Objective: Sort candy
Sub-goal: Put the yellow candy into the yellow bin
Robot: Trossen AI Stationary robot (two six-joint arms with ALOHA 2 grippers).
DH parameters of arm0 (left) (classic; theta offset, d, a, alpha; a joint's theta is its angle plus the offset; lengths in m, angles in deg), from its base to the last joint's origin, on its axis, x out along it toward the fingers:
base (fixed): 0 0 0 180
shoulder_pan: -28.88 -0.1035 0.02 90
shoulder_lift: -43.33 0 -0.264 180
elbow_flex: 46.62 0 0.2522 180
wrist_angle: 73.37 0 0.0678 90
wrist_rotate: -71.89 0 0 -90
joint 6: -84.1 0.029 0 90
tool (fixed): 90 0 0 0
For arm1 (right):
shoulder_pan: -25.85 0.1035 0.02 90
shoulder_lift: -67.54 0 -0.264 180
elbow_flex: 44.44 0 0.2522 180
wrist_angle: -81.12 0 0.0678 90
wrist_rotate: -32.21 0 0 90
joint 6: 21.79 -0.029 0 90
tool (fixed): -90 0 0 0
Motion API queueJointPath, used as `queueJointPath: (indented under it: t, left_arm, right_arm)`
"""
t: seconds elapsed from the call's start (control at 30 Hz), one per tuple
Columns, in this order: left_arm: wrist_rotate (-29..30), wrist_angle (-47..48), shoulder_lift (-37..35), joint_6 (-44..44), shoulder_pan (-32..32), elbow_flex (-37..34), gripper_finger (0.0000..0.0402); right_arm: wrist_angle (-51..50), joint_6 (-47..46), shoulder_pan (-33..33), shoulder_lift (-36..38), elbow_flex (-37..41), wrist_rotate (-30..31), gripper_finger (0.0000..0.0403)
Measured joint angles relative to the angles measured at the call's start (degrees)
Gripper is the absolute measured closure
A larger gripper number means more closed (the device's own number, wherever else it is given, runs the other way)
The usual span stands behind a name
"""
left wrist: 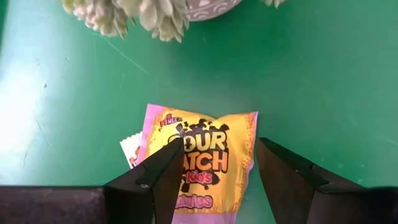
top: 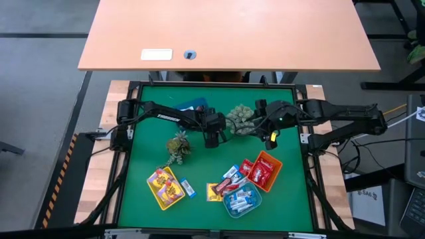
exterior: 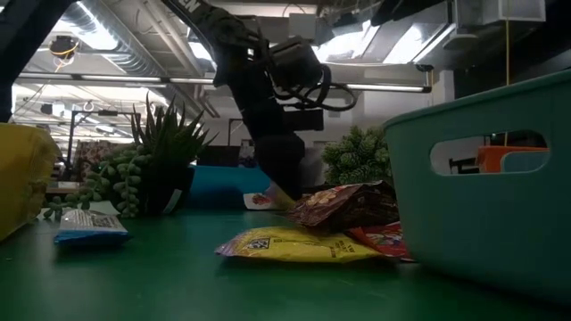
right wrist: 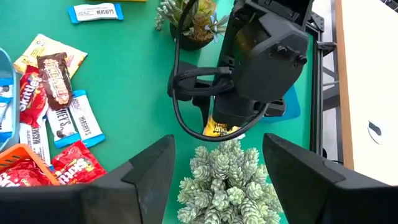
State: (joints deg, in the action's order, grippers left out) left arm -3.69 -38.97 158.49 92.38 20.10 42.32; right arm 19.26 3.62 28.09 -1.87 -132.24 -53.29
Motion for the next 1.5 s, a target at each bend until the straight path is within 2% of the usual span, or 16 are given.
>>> queueJointPath:
  t: [0.6, 0.9, 1.1, 1.27, 1.5]
  left_arm:
    - [0.1, -0.6, 2.4, 0.0, -0.3, 0.1, 0.0334]
    - [0.0, 0.0, 2.3, 0.0, 0.4, 0.8, 0.0397]
    - [-0.6, 5.9, 2.5, 0.0, 2.1, 6.9, 0.04]
    - [-3.1, 16.9, 2.5, -0.1, 4.3, 15.3, 0.0401]
    - [-14.3, 33.8, 2.4, -0.5, 9.8, 28.5, 0.0401]
  right_arm:
    - [-0.2, 0.0, 0.0, 0.0, 0.0, 0.0, 0.0159]
    - [-5.1, 0.0, 0.0, 0.0, 0.0, 0.0, 0.0159]
    - [-6.2, -0.8, 0.0, 0.8, 0.0, 0.0, 0.0159]
    - [-8.1, -8.0, 0.0, 2.9, 0.0, -2.1, 0.0159]
    - [-10.7, -18.5, 1.2, 4.5, 0.0, -11.2, 0.0159]
